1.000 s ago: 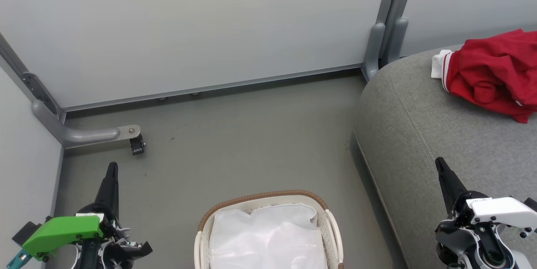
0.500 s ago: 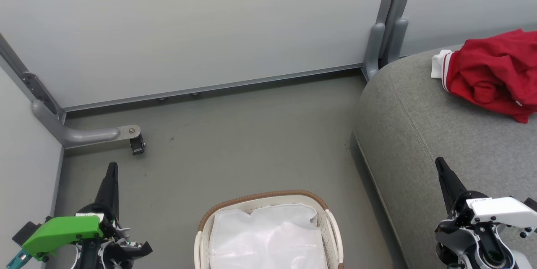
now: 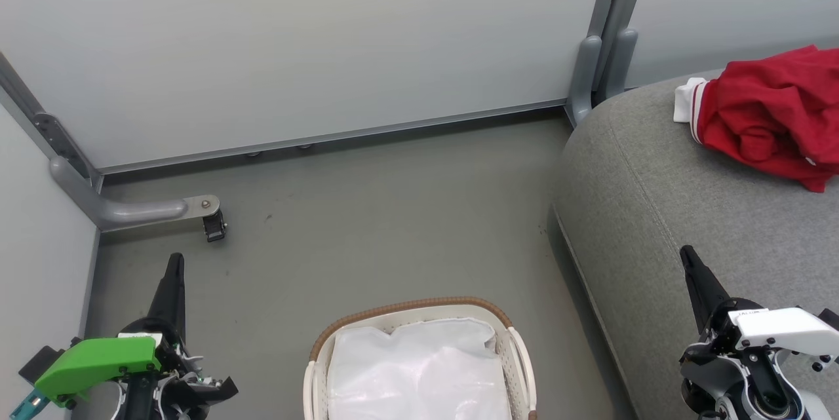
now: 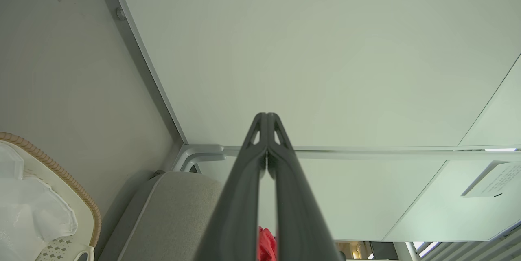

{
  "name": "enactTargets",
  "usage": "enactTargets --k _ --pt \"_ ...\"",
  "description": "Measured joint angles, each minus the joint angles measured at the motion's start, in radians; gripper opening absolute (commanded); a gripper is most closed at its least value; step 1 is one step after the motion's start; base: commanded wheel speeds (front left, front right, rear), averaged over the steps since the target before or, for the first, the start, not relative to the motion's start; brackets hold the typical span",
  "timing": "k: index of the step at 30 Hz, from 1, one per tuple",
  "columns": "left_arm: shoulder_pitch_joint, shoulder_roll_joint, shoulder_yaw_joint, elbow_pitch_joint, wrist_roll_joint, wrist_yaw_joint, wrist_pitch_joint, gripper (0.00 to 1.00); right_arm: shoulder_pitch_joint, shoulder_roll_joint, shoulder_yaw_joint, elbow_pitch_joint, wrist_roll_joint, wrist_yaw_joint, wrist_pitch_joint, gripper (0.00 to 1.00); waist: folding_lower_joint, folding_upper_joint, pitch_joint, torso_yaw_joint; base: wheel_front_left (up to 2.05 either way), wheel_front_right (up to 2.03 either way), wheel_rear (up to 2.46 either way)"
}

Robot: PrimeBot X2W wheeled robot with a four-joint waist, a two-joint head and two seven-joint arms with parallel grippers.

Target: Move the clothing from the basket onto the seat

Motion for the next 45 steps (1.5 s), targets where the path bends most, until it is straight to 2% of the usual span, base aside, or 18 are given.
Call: enactTargets --k 45 --pt "0.000 0.000 0.001 0.000 0.000 0.000 0.001 0.00 0.000 0.000 0.000 0.000 0.000 0.000 0.000 0.00 0.0000 0.0000 0.000 0.000 0.00 0.00 0.00"
